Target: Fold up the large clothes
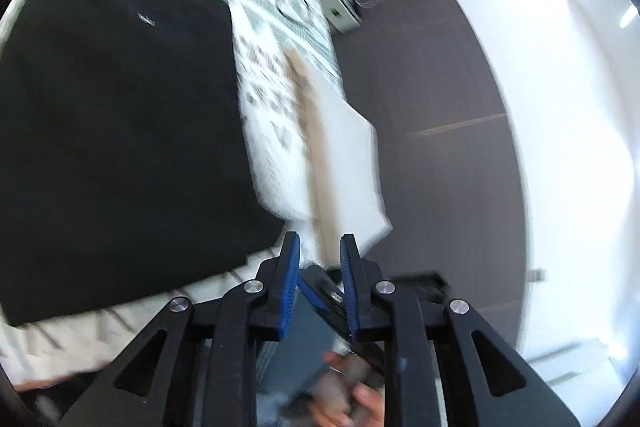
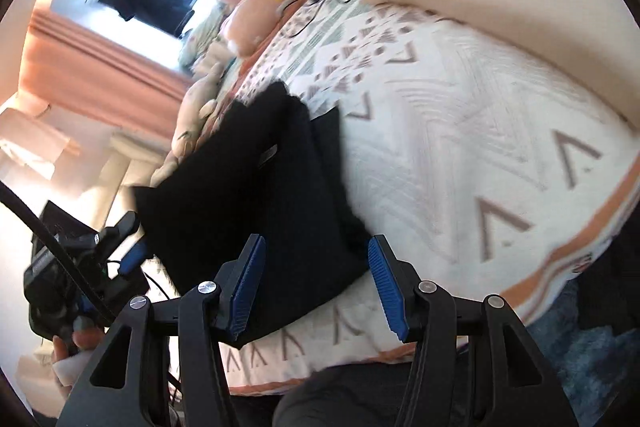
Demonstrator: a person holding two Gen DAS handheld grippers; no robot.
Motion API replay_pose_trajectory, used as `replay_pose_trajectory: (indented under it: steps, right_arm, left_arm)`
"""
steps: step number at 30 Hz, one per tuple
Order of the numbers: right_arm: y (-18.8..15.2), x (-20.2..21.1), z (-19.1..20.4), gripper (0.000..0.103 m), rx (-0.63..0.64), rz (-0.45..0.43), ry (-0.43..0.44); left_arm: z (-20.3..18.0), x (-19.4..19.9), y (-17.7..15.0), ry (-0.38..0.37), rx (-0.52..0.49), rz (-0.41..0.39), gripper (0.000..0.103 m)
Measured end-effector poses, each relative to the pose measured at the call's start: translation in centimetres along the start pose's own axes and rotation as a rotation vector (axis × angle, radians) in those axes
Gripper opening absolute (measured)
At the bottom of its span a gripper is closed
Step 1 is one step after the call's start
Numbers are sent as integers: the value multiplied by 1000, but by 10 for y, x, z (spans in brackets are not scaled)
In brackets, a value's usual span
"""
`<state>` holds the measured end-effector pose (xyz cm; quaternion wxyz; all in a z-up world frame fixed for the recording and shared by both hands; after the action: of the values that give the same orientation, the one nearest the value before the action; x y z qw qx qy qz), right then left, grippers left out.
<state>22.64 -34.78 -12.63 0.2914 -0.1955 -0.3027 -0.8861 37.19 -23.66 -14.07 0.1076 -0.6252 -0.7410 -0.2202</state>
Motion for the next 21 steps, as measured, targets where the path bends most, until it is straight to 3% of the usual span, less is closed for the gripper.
replay_pose_trajectory:
  steps: [6,12,18,19,20,21]
  right_arm:
    - [0,6,8,51,-2,-2,27]
    - [2,-31,14,51,21,23,78]
    - [17,-60,9,51,24,9,50]
    - [18,-61,10,47,38,-1,44]
    - [17,-63,12,19,68,-6,42]
    - [15,-66,14,13,81,11,48]
  left_arm:
    - [16,36,0,92,-18,-73,21]
    - [37,80,-7,192,-5,-162,21]
    - [71,108,-12,277,42,-210,21]
    - [76,110,-12,289,56,-210,23]
    - [84,114,-13,295,68,-209,29]
    - [89,114,-15,307,77,-207,42]
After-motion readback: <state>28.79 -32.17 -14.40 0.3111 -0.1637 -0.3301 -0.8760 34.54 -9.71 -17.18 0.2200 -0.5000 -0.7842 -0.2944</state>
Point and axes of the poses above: each gripper's, at about its wrist camera, not at the fingertips, and x roughly against the way its jaws point, z to its left, y to its top, the point moved 5 cm from there along -x, roughly the way its jaws point, and after that the axes turned 2 degrees about -z, right-handed, at the moved point
